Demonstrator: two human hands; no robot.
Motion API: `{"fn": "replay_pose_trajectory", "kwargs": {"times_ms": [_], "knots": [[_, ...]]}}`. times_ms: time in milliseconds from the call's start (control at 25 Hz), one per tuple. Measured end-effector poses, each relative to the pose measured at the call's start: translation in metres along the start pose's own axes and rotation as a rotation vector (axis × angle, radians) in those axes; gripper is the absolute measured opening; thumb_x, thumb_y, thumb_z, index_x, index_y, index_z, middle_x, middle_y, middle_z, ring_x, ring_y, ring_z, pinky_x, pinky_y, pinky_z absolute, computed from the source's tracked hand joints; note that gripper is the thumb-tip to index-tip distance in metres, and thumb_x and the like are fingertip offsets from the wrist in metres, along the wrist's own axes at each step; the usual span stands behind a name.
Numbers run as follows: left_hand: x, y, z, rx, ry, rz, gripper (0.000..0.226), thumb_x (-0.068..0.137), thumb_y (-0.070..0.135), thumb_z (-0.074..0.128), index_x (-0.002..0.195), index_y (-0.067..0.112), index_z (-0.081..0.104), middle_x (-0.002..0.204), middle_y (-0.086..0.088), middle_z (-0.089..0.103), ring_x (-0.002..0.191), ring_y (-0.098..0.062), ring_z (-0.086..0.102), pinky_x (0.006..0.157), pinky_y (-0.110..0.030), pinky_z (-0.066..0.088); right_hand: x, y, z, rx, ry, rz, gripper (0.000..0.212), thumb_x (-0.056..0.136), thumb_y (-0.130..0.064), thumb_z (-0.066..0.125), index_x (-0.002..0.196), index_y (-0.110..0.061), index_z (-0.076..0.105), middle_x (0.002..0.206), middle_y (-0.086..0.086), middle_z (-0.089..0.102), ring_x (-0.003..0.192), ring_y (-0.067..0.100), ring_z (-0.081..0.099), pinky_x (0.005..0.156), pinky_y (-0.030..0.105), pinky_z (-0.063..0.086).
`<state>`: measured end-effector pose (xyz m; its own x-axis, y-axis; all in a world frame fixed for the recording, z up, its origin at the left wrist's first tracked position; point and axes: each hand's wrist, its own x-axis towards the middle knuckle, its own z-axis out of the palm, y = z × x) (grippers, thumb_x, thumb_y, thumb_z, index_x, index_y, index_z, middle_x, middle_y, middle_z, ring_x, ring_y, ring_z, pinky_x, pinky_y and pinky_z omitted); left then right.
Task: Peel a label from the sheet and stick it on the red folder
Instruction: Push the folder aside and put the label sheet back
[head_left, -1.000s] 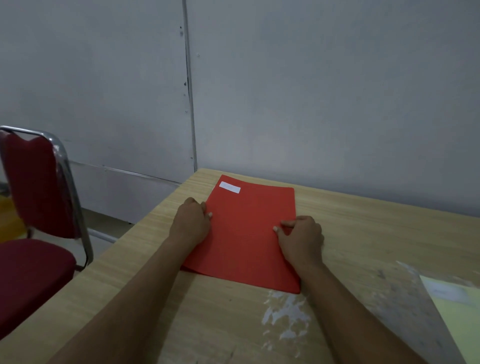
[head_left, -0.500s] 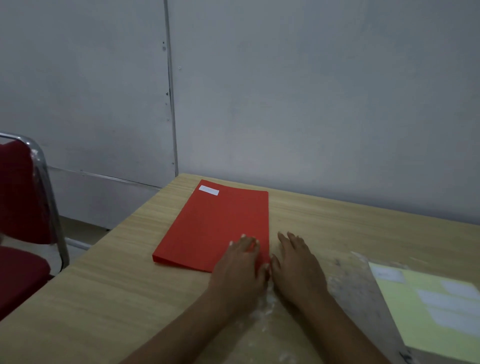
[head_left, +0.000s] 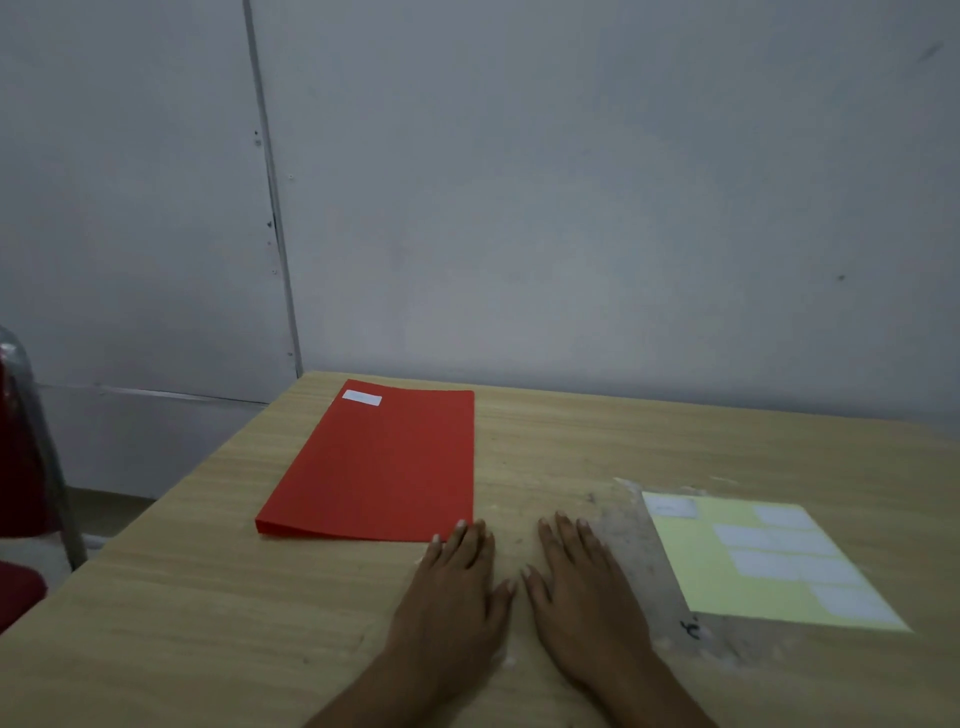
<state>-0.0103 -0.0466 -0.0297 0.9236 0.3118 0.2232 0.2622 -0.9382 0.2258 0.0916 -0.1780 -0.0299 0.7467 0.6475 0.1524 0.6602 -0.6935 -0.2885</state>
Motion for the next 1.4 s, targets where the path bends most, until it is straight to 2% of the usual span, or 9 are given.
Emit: {"fn": "replay_pose_trajectory", "kwargs": {"times_ms": [240, 400, 520, 600, 800, 960, 1160, 1400], "knots": [[0.0, 0.006, -0.004, -0.005, 0.0, 0.003, 0.066, 0.099, 0.048, 0.024, 0.154, 0.013, 0.018, 0.163, -0.002, 0.014, 0.15, -0.015, 0.003, 0.121, -0.033, -0.001, -0.001, 0.005, -0.003, 0.091, 0.001, 0.003, 0.066, 0.097, -0.056, 0.027, 0.156, -0.029, 0.017, 0.166, -0.008, 0.008, 0.152, 0.012, 0.0, 0.122, 0.032, 0.002], [0.003, 0.017, -0.008, 0.06, -0.001, 0.102, 0.058, 0.101, 0.04, 0.024, 0.153, 0.014, 0.023, 0.163, -0.002, 0.017, 0.151, -0.016, 0.005, 0.12, -0.033, 0.001, -0.01, 0.022, -0.021, 0.321, 0.1, -0.002, 0.05, 0.098, -0.049, 0.038, 0.145, -0.033, 0.043, 0.154, -0.012, 0.04, 0.144, 0.008, 0.029, 0.118, 0.029, 0.023], [0.014, 0.043, -0.005, 0.038, -0.025, 0.228, 0.06, 0.1, 0.041, 0.027, 0.153, 0.014, 0.021, 0.163, -0.002, 0.016, 0.15, -0.015, 0.006, 0.12, -0.031, 0.001, -0.024, 0.06, -0.041, 0.214, 0.244, 0.013, 0.035, 0.098, -0.036, 0.045, 0.13, -0.029, 0.06, 0.133, -0.008, 0.06, 0.124, 0.009, 0.05, 0.103, 0.023, 0.036], [0.022, 0.073, 0.005, -0.007, -0.031, 0.274, 0.062, 0.1, 0.043, 0.028, 0.153, 0.014, 0.02, 0.162, -0.002, 0.018, 0.15, -0.015, 0.008, 0.12, -0.031, 0.003, -0.033, 0.095, -0.055, 0.136, 0.278, 0.076, 0.031, 0.097, -0.029, 0.048, 0.124, -0.023, 0.062, 0.124, -0.004, 0.063, 0.116, 0.013, 0.053, 0.097, 0.026, 0.041], [0.05, 0.14, 0.029, -0.05, -0.025, 0.333, 0.062, 0.099, 0.042, 0.032, 0.151, 0.008, 0.026, 0.159, -0.009, 0.026, 0.148, -0.022, 0.017, 0.12, -0.035, 0.01, -0.047, 0.154, -0.08, 0.047, 0.273, 0.192, 0.033, 0.096, -0.026, 0.049, 0.126, -0.019, 0.059, 0.129, -0.001, 0.059, 0.119, 0.02, 0.051, 0.097, 0.038, 0.045], [0.069, 0.177, 0.046, -0.086, -0.076, 0.325, 0.063, 0.1, 0.043, 0.032, 0.151, 0.007, 0.026, 0.16, -0.008, 0.025, 0.149, -0.022, 0.015, 0.121, -0.038, 0.011, -0.05, 0.184, -0.091, 0.003, 0.274, 0.255, 0.043, 0.097, -0.029, 0.048, 0.139, -0.022, 0.051, 0.147, -0.001, 0.048, 0.138, 0.019, 0.039, 0.11, 0.037, 0.036], [0.083, 0.187, 0.062, -0.067, -0.084, 0.242, 0.066, 0.098, 0.046, 0.028, 0.151, 0.006, 0.025, 0.16, -0.009, 0.026, 0.148, -0.023, 0.019, 0.122, -0.04, 0.013, -0.042, 0.214, -0.089, -0.037, 0.088, 0.289, 0.052, 0.1, -0.04, 0.039, 0.151, -0.031, 0.033, 0.164, 0.0, 0.021, 0.151, 0.02, 0.018, 0.118, 0.035, 0.023], [0.123, 0.17, 0.072, -0.098, -0.067, 0.234, 0.065, 0.097, 0.049, 0.032, 0.15, 0.011, 0.03, 0.159, -0.003, 0.028, 0.147, -0.018, 0.021, 0.121, -0.038, 0.011, -0.001, 0.23, -0.082, -0.03, 0.004, 0.276, 0.055, 0.101, -0.044, 0.034, 0.154, -0.032, 0.024, 0.165, 0.002, 0.013, 0.152, 0.023, 0.01, 0.12, 0.039, 0.018]]}}
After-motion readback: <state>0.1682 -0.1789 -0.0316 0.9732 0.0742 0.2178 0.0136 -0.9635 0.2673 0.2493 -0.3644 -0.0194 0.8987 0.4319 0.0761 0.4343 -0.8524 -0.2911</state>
